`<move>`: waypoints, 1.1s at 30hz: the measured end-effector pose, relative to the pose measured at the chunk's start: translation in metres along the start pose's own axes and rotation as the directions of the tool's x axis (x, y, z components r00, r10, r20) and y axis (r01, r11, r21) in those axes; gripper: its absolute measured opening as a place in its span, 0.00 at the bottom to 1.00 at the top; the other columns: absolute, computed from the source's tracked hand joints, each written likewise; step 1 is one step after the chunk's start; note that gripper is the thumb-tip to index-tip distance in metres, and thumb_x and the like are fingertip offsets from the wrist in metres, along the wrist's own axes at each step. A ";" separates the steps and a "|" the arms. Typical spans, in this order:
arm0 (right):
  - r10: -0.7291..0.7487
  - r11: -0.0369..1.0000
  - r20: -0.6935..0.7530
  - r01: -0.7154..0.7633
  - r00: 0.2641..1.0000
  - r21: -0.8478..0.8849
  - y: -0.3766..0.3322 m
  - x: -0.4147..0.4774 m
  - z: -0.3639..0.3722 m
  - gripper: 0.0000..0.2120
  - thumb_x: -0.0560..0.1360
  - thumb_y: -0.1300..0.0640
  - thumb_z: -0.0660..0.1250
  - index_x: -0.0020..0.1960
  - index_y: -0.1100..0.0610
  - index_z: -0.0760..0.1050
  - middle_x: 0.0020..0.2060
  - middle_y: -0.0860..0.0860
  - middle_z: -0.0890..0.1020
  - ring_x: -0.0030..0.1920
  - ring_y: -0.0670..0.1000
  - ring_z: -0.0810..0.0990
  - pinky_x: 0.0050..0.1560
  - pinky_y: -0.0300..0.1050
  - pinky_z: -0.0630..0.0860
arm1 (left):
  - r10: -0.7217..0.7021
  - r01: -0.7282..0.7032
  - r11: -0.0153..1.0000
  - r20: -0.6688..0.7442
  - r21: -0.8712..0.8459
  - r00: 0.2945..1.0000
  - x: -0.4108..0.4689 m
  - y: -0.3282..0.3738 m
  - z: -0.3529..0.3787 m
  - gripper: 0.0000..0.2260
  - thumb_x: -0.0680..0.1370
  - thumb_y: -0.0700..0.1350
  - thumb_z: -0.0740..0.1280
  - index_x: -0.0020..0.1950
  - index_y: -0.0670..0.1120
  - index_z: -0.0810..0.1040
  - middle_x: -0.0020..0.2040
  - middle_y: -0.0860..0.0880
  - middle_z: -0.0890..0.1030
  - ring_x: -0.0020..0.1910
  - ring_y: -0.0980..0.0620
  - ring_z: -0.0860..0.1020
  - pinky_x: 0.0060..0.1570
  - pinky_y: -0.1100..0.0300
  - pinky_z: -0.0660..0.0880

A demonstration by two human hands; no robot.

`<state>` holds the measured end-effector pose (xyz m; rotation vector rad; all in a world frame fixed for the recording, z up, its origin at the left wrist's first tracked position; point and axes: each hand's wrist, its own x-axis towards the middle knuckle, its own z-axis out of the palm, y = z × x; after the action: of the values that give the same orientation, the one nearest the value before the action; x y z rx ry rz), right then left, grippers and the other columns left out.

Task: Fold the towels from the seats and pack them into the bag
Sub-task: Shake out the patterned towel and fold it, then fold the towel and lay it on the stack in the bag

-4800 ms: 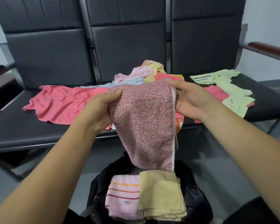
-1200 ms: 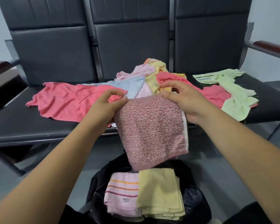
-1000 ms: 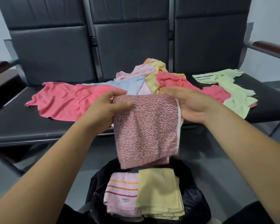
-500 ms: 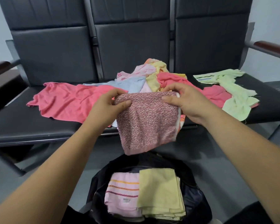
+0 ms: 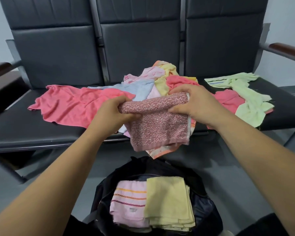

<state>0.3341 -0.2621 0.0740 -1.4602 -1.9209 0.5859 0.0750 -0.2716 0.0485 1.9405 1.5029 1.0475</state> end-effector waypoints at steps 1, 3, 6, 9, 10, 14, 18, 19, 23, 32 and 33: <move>-0.007 1.000 -0.025 0.007 1.000 0.012 -0.001 0.000 0.000 0.24 0.66 0.54 0.82 0.61 0.52 0.81 0.57 0.46 0.82 0.54 0.46 0.80 0.51 0.36 0.73 | 0.009 -0.009 1.000 -0.013 -0.011 1.000 0.001 -0.002 -0.002 0.11 0.70 0.43 0.80 0.44 0.53 0.80 0.37 0.55 0.80 0.33 0.65 0.74 0.36 0.69 0.69; -0.020 0.995 -0.064 0.025 0.998 0.091 -0.002 -0.003 -0.002 0.17 0.67 0.56 0.82 0.54 0.52 0.83 0.48 0.43 0.84 0.47 0.42 0.81 0.43 0.32 0.73 | 0.011 -0.012 0.993 -0.012 -0.117 1.000 0.002 -0.005 -0.005 0.08 0.71 0.43 0.79 0.43 0.48 0.81 0.40 0.50 0.81 0.38 0.59 0.77 0.42 0.63 0.71; 0.039 0.915 -0.055 -0.014 0.998 0.403 0.000 -0.006 -0.004 0.09 0.70 0.59 0.79 0.47 0.52 0.82 0.39 0.40 0.85 0.42 0.39 0.84 0.41 0.33 0.77 | -0.023 0.031 0.862 0.023 -0.506 0.999 -0.003 -0.003 -0.003 0.11 0.73 0.43 0.75 0.53 0.47 0.80 0.48 0.53 0.85 0.49 0.56 0.82 0.52 0.61 0.76; 0.119 0.659 0.075 -0.135 0.990 0.740 -0.003 -0.008 0.003 0.06 0.75 0.63 0.73 0.51 0.58 0.80 0.41 0.48 0.87 0.46 0.47 0.87 0.45 0.42 0.81 | -0.059 0.030 0.827 -0.033 -0.562 0.998 -0.011 0.001 0.005 0.11 0.81 0.46 0.68 0.62 0.54 0.76 0.54 0.57 0.84 0.54 0.58 0.82 0.53 0.61 0.78; 0.135 0.614 0.093 -0.156 0.987 0.773 -0.006 -0.008 0.007 0.06 0.76 0.64 0.72 0.52 0.60 0.79 0.43 0.51 0.88 0.47 0.51 0.87 0.47 0.45 0.82 | -0.070 0.023 0.852 -0.071 -0.523 0.995 -0.013 0.003 0.008 0.10 0.82 0.49 0.66 0.62 0.57 0.75 0.55 0.58 0.84 0.55 0.60 0.82 0.54 0.61 0.78; 0.189 0.460 0.100 -0.178 0.977 0.870 -0.019 -0.002 0.018 0.12 0.77 0.60 0.72 0.59 0.63 0.80 0.53 0.59 0.86 0.53 0.57 0.86 0.52 0.52 0.83 | -0.121 0.016 0.921 -0.246 -0.390 0.962 -0.014 0.003 0.008 0.02 0.83 0.53 0.63 0.56 0.60 0.74 0.52 0.63 0.81 0.52 0.65 0.79 0.55 0.62 0.74; 0.163 0.341 0.407 -0.438 0.899 0.832 -0.014 -0.005 0.043 0.23 0.74 0.53 0.71 0.66 0.62 0.77 0.60 0.62 0.83 0.60 0.60 0.83 0.58 0.57 0.81 | -0.208 0.103 0.932 -0.279 -0.348 0.937 -0.017 -0.008 0.003 0.06 0.84 0.53 0.61 0.59 0.55 0.74 0.51 0.62 0.79 0.50 0.68 0.76 0.49 0.73 0.71; 0.164 0.375 0.471 -0.496 0.867 0.783 -0.010 -0.008 0.053 0.23 0.74 0.57 0.71 0.67 0.63 0.76 0.61 0.63 0.82 0.60 0.62 0.82 0.59 0.59 0.81 | -0.244 0.154 0.932 -0.254 -0.329 0.936 -0.019 -0.014 0.001 0.09 0.84 0.54 0.61 0.61 0.53 0.74 0.51 0.61 0.79 0.49 0.67 0.76 0.48 0.75 0.70; 0.272 0.398 0.531 -0.596 0.803 0.697 0.001 -0.007 0.094 0.19 0.68 0.68 0.73 0.59 0.67 0.79 0.52 0.65 0.84 0.48 0.60 0.86 0.48 0.55 0.85 | -0.424 0.421 0.800 0.095 -0.428 0.901 -0.029 -0.058 -0.007 0.29 0.71 0.65 0.73 0.64 0.47 0.78 0.55 0.47 0.85 0.54 0.46 0.84 0.61 0.49 0.78; 0.592 0.408 0.461 -0.739 0.661 0.536 0.066 -0.047 0.222 0.22 0.67 0.71 0.77 0.59 0.67 0.76 0.51 0.66 0.84 0.48 0.64 0.85 0.52 0.63 0.82 | -0.585 0.683 0.709 0.394 -0.175 0.709 -0.087 -0.158 0.018 0.45 0.71 0.35 0.78 0.77 0.59 0.55 0.52 0.43 0.77 0.49 0.44 0.80 0.45 0.50 0.80; 0.600 0.460 0.434 -0.734 0.672 0.500 0.074 -0.052 0.237 0.32 0.62 0.68 0.81 0.63 0.65 0.73 0.55 0.65 0.82 0.51 0.63 0.84 0.55 0.62 0.81 | -0.583 0.677 0.725 0.414 -0.125 0.700 -0.091 -0.168 0.020 0.41 0.72 0.35 0.77 0.74 0.59 0.58 0.48 0.43 0.76 0.43 0.46 0.78 0.41 0.52 0.78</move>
<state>0.2218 -0.2835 -0.1521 -1.6641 -0.9497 1.6433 -0.0190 -0.3080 -0.1154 1.1683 1.5489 0.5163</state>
